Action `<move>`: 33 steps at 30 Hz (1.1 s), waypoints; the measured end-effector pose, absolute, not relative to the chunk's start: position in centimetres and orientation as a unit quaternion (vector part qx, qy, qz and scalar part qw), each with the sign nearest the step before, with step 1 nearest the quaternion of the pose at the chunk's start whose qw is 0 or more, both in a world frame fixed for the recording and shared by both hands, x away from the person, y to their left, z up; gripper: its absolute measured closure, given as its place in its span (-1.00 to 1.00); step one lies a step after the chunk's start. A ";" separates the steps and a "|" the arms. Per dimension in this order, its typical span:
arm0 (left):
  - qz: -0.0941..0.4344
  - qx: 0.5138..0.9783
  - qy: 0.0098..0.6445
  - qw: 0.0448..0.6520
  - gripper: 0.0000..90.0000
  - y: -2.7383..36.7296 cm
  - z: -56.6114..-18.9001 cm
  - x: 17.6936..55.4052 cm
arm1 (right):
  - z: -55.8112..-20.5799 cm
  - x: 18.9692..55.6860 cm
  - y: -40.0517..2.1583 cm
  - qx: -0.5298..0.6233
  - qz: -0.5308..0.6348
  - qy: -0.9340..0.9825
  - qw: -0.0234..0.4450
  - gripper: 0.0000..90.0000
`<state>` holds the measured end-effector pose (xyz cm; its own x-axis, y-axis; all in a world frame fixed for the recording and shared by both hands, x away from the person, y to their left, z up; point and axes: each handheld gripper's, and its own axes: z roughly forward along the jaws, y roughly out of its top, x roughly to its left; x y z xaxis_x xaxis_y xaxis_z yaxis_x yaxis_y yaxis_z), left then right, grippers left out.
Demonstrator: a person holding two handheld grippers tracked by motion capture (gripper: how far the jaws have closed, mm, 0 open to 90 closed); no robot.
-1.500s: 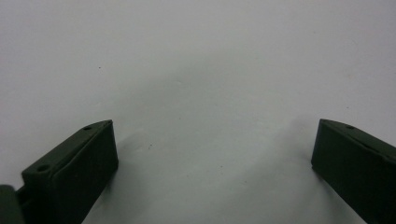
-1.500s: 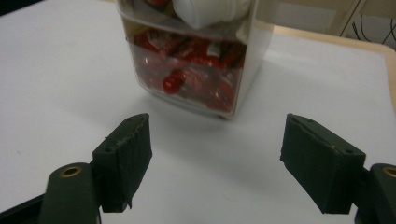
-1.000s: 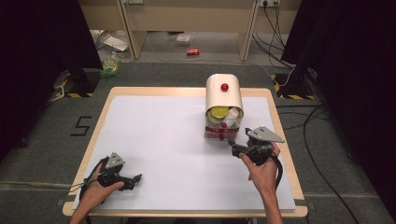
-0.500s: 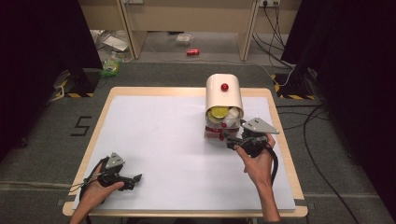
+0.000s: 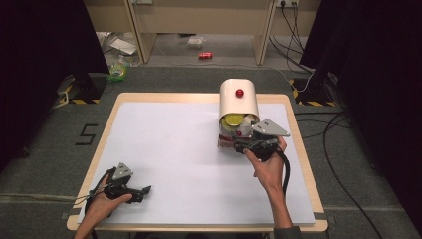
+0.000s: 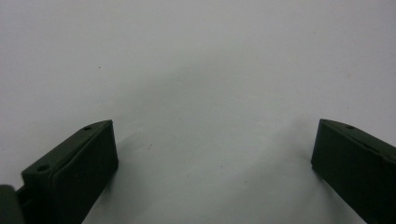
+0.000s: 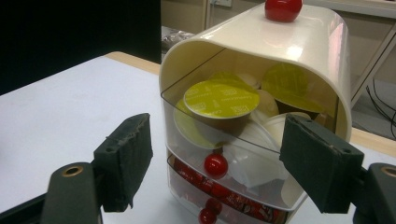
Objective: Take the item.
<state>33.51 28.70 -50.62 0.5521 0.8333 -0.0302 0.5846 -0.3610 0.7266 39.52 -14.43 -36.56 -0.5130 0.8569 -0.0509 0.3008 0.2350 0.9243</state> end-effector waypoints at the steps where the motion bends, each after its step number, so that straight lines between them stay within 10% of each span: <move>1: 0.175 0.806 0.440 0.355 -1.00 28.7 -50.6 33.5 | -36.6 39.6 -14.4 0.396 0.476 0.728 0.294 -0.44; 33: 0.175 0.807 0.439 0.355 -1.00 28.7 -50.6 33.5 | -37.5 41.6 -13.7 0.390 0.444 0.753 0.289 -0.53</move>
<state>33.51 28.72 -50.62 0.5536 0.8323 -0.0287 0.5840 -0.3634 0.7259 41.62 -13.72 -37.47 -0.5285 0.8443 -0.0886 0.3308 0.3009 0.8944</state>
